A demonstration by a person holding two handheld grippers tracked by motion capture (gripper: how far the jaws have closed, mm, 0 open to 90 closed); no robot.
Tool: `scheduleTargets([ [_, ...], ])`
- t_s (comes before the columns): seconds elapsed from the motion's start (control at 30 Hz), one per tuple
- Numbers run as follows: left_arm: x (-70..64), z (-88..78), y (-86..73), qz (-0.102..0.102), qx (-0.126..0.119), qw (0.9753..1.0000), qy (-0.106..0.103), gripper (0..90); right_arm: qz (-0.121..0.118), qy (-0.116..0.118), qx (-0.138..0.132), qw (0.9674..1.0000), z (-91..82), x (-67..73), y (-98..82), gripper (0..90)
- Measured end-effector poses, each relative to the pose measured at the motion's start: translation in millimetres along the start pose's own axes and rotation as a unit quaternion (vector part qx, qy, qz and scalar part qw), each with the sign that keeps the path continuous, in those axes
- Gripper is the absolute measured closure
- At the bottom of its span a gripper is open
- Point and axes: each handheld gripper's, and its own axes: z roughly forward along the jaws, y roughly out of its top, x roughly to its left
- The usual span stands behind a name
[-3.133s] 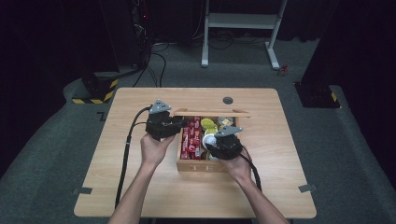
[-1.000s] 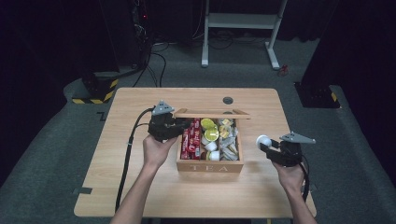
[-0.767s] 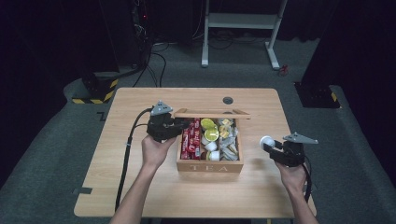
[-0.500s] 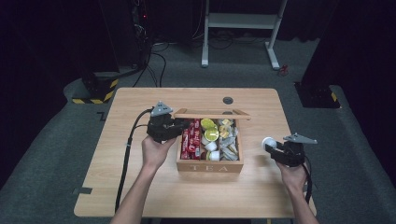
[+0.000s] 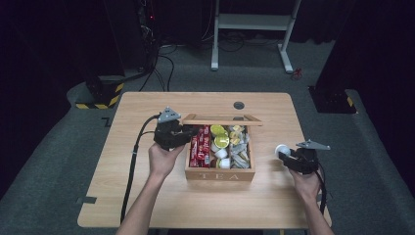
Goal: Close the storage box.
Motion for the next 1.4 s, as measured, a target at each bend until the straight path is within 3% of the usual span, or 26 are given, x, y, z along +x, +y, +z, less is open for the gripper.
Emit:
scheduleTargets([
  [0.3, 0.3, -1.1, -0.4, 0.001, -0.002, 1.0, 0.001, 67.9, -0.003, -0.003, 0.008, 1.0, 8.0, 2.5, -0.9, 50.3],
  [0.33, 0.4, -1.1, -0.4, 0.0, -0.003, 1.0, 0.001, 68.0, -0.004, -0.002, 0.007, 1.0, 8.3, 2.3, -1.1, 60.1],
  [0.8, 0.2, -1.3, -0.4, 0.0, -0.002, 1.0, 0.002, 68.0, -0.009, 0.005, -0.006, 0.9999, 6.6, 3.6, -4.9, 58.3],
  [1.17, -0.7, -2.3, -1.5, 0.002, -0.001, 1.0, 0.004, 67.9, -0.004, 0.02, -0.03, 0.9993, -6.5, 3.3, -12.7, 40.3],
  [1.4, -1.9, -3.6, -2.8, 0.003, -0.001, 1.0, 0.004, 67.9, -0.004, 0.024, -0.034, 0.9991, -11.1, 5.1, -25.5, 34.4],
])
